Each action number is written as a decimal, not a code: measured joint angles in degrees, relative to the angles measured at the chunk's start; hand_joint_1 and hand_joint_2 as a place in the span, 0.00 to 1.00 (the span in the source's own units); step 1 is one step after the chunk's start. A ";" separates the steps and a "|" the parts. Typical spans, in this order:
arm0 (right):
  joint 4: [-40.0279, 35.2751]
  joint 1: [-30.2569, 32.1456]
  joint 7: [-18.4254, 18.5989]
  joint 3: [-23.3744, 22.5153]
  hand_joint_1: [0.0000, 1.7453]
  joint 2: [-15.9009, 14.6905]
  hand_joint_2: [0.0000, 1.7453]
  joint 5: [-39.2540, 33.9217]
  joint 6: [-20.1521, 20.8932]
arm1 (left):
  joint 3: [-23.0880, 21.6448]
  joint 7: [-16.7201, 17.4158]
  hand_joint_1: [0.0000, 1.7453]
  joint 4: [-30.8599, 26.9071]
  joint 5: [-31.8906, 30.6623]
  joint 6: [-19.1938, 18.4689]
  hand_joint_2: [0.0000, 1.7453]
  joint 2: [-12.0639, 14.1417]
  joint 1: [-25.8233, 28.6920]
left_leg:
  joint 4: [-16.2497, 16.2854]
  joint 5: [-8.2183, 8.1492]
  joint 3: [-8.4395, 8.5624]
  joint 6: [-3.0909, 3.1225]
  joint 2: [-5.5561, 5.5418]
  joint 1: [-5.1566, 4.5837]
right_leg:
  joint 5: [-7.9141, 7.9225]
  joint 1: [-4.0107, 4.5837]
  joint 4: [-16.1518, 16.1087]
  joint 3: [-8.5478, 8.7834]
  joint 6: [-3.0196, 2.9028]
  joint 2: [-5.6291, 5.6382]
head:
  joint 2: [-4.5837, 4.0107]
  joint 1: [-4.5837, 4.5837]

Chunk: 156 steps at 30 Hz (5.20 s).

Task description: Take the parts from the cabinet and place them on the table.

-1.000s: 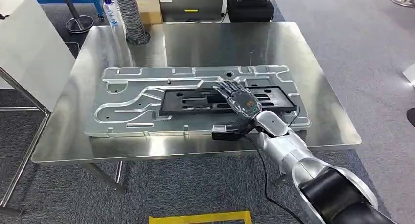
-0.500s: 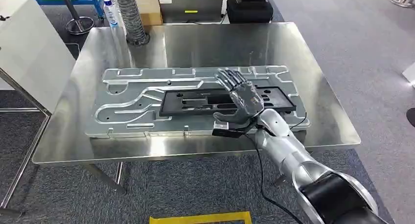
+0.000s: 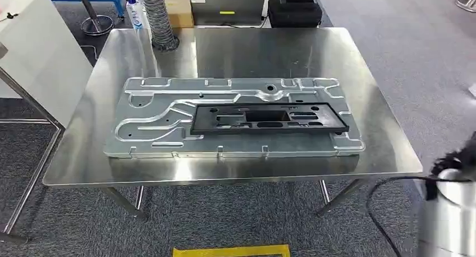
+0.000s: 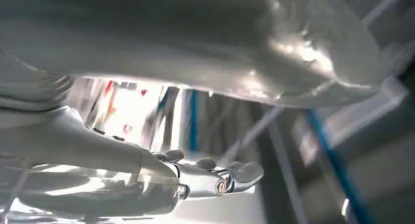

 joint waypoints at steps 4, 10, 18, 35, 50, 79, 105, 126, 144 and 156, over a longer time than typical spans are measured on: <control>-2.86 6.51 0.00 -5.11 0.00 -1.53 0.00 -1.92 -0.72 | 0.31 -0.44 0.00 0.00 0.24 -0.42 0.00 0.04 -0.36 | 7.51 -5.53 -2.58 -1.02 0.86 -0.15 | 0.80 -0.83 -1.40 0.88 -1.01 0.25 | 0.00 0.00; -2.70 12.41 0.00 -11.27 0.00 -0.43 0.00 0.03 -1.46 | 0.39 -1.60 0.00 -0.02 1.05 -1.20 0.00 0.09 -0.51 | 6.68 -4.30 -0.28 -1.18 0.96 -0.03 | 0.74 -0.81 -0.19 -0.07 -0.91 0.31 | 0.00 0.00; 2.43 19.47 0.04 -14.24 0.00 1.47 0.00 -0.08 -4.78 | -0.07 -1.64 0.00 0.00 1.99 -1.55 0.00 0.02 -0.61 | -0.74 -0.50 2.24 1.48 1.25 -0.09 | -1.14 -0.95 1.91 -1.50 1.63 0.64 | 0.00 0.00; 28.43 22.11 0.02 -16.21 0.00 9.21 0.00 10.96 -2.49 | -0.07 -0.85 0.00 0.00 0.94 -1.90 0.00 -1.33 -0.25 | 7.96 -5.25 -6.08 -1.98 1.32 0.30 | -1.85 -1.68 -1.96 4.16 -0.56 0.49 | 0.00 -0.05; 75.27 15.40 15.52 -19.75 0.00 11.52 0.00 26.26 1.83 | -0.37 2.41 0.00 0.13 -1.49 -2.08 0.00 -3.49 -0.79 | -2.63 -2.01 5.66 1.61 1.90 -0.11 | -5.67 -1.29 6.83 -4.41 2.33 0.48 | 0.00 -0.02; 87.89 11.90 35.17 -13.67 0.00 21.27 0.00 34.82 30.87 | -7.48 3.02 0.00 0.24 -8.92 -6.82 0.00 -3.19 -0.64 | -2.16 -3.86 6.98 1.46 2.31 -0.07 | 0.45 -1.34 1.94 -3.88 2.17 0.26 | 0.00 -0.05; 88.26 10.57 35.50 -11.09 0.00 22.34 0.00 37.93 30.98 | -5.81 2.84 0.00 0.24 -5.88 -7.32 0.00 -2.32 -1.06 | -1.98 -7.07 8.86 -1.10 1.67 0.37 | 2.06 -0.95 0.67 -2.76 0.84 -0.16 | 0.00 -0.07; 88.26 10.49 36.50 -11.69 0.00 22.27 1.00 37.12 31.52 | -5.79 3.83 0.00 0.26 -6.73 -5.18 0.00 -2.95 -0.82 | 4.71 -5.96 0.11 -0.79 1.89 -0.21 | -1.99 -1.10 -3.60 5.47 -0.98 -0.21 | 0.00 -0.07; 88.26 10.40 36.39 -12.93 0.00 23.67 1.00 37.55 30.26 | -5.29 5.27 0.00 0.28 -5.95 -1.55 1.00 -1.66 -0.97 | 1.04 -3.33 2.29 -1.21 1.52 1.01 | -2.76 -1.26 0.54 2.27 1.22 0.37 | 0.00 0.02; 87.04 12.30 36.59 -7.46 0.00 22.84 0.00 27.80 30.71 | -17.01 9.07 0.00 -0.72 4.68 -0.85 0.00 -0.70 1.36 | 1.02 -3.19 2.30 -1.05 1.53 0.87 | -2.62 -1.20 0.54 2.20 1.43 0.37 | 0.00 0.02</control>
